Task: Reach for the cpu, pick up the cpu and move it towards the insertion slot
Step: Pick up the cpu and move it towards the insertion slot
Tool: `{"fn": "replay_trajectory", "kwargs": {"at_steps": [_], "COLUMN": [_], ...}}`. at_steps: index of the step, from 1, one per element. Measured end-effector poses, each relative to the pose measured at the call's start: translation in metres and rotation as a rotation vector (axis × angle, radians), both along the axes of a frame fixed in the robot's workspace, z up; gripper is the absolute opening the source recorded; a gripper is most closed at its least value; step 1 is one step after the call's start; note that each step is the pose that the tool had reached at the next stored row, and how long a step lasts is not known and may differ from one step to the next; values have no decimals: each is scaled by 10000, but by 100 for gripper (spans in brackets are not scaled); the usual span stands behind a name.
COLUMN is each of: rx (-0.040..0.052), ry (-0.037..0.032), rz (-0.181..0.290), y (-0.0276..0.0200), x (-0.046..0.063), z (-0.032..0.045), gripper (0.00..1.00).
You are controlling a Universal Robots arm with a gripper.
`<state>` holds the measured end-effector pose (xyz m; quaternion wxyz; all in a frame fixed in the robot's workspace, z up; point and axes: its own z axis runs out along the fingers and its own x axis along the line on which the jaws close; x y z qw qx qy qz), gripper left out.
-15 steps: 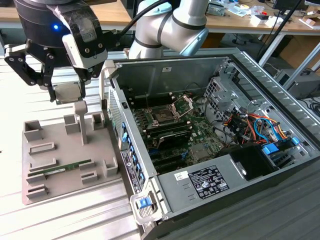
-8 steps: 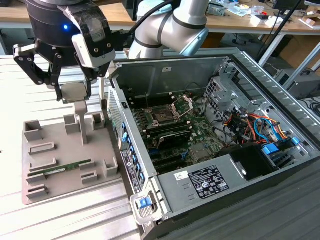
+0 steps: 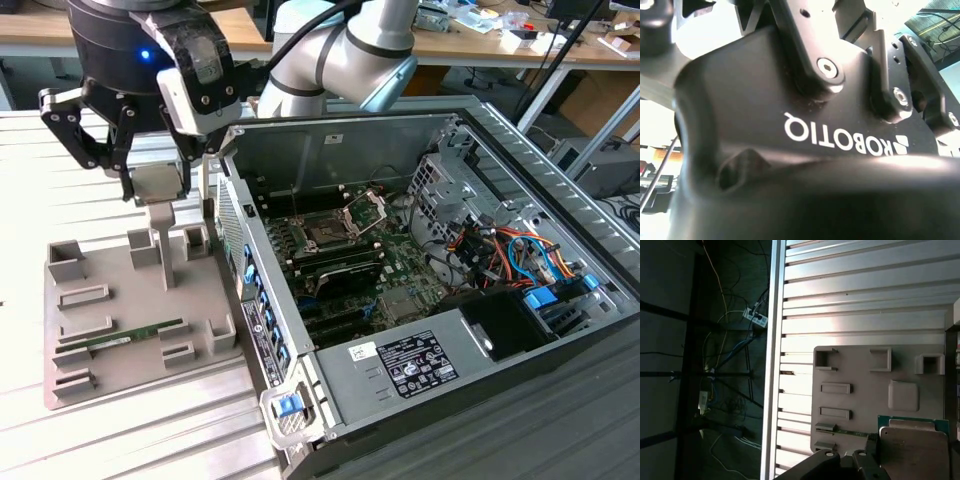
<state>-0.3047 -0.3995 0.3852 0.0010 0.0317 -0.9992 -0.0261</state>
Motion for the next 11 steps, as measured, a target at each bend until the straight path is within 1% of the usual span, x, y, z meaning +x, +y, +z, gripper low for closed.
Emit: {"fn": "replay_trajectory", "kwargs": {"at_steps": [11], "rx": [0], "ry": [0], "rz": [1], "y": [0], "x": [107], "z": [0], "gripper": [55]}}
